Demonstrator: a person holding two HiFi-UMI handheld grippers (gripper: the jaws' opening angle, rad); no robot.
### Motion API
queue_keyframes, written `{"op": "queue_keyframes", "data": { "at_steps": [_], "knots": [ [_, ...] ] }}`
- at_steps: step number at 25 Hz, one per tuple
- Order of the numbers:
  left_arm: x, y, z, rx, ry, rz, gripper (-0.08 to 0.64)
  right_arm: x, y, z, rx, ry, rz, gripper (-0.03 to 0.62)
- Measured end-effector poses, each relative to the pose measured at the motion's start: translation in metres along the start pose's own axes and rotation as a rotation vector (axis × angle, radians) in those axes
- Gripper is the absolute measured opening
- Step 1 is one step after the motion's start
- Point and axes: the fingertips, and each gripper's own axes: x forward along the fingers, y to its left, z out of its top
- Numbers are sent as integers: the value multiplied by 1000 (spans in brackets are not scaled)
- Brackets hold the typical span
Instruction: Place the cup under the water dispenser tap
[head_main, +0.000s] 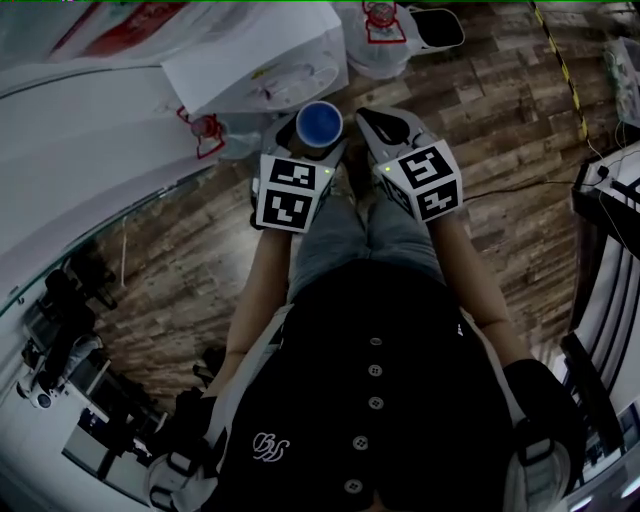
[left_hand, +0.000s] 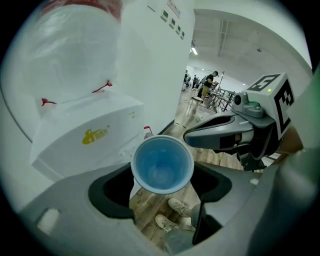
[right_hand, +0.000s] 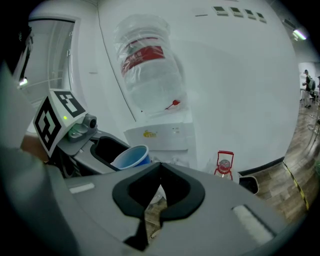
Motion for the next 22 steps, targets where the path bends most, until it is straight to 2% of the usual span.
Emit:
{"op": "queue_keyframes", "data": {
  "at_steps": [7,14,17,22],
  "knots": [
    [18,16,-20,-43,26,34,357,21,-9,-11,24,8,4,0],
    [46,16,-27,-74,43,32,357,38,-23,-28,55,34,35,0],
    [57,19,-35,-70,58,27,357,47,-25,-35,37,50,52,0],
    [71,22,-48,-115,46,37,357,56,-33,-48,41,54,57,0]
  ]
}}
